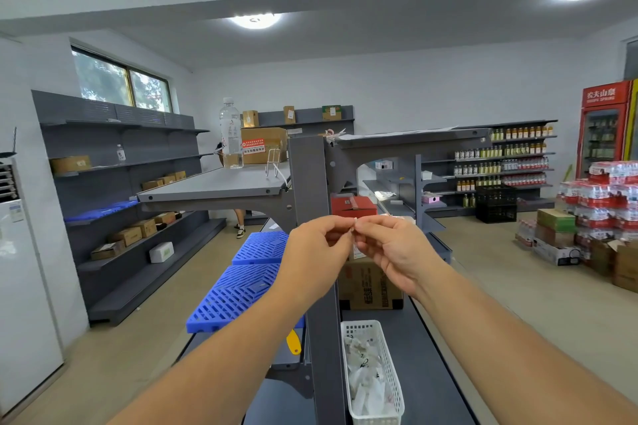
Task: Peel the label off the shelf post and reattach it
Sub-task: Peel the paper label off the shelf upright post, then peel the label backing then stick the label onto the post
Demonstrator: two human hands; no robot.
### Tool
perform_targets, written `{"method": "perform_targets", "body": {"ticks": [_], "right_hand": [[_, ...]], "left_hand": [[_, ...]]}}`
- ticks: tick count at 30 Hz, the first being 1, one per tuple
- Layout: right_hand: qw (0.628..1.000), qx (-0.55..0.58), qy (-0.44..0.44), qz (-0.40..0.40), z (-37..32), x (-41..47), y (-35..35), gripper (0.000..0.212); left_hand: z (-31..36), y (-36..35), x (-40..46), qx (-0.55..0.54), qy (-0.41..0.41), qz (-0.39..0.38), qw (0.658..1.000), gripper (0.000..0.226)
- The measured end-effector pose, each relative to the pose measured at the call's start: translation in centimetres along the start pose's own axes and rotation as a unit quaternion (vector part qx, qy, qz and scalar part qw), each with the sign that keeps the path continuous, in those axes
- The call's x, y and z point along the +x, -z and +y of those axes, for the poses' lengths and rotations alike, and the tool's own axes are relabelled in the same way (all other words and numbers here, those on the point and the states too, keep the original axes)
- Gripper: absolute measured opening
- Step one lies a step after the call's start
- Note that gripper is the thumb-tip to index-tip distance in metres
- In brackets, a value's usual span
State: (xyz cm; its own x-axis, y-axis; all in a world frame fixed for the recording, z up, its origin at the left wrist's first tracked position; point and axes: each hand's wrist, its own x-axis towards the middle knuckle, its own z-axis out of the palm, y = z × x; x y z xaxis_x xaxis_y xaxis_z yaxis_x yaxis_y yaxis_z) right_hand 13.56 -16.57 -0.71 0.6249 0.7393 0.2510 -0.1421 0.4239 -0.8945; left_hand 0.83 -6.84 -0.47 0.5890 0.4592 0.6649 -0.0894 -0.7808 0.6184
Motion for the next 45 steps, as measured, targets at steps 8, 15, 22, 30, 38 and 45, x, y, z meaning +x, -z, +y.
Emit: {"method": "perform_targets", "body": {"ticks": [8, 15, 22, 30, 38, 45], "right_hand": [[0.998, -0.059, -0.006, -0.038, 0.2, -0.1, 0.9, 0.007], [0.991, -0.127, -0.016, -0.041, -0.1, 0.5, 2.4, 0.013], [0.993, -0.096, -0.026, -0.063, 0.8, 1.0, 3.2, 0.017], [0.981, -0.195, 0.017, -0.014, 3.8, 2.3, 3.9, 0.011], [0.86, -0.508, -0.02, 0.047, 10.2, 4.9, 7.3, 0.023], [0.808, -0.584, -0.07, 0.028, 15.2, 7.2, 8.0, 0.013]], "left_hand": [[-0.3, -0.2, 0.4, 0.018, 0.022, -0.013, 0.999, 0.022], [-0.2, -0.4, 1.0, 0.157, -0.012, -0.021, 0.987, 0.001], [-1.1, -1.4, 1.0, 0.187, -0.025, -0.001, 0.982, 0.008], [-3.3, -1.5, -0.1, 0.175, -0.014, -0.027, 0.984, 0.017], [-6.7, 0.6, -2.7, 0.162, 0.043, 0.012, 0.986, 0.018], [-10.0, 3.7, -3.2, 0.209, 0.082, 0.015, 0.974, 0.017]]}}
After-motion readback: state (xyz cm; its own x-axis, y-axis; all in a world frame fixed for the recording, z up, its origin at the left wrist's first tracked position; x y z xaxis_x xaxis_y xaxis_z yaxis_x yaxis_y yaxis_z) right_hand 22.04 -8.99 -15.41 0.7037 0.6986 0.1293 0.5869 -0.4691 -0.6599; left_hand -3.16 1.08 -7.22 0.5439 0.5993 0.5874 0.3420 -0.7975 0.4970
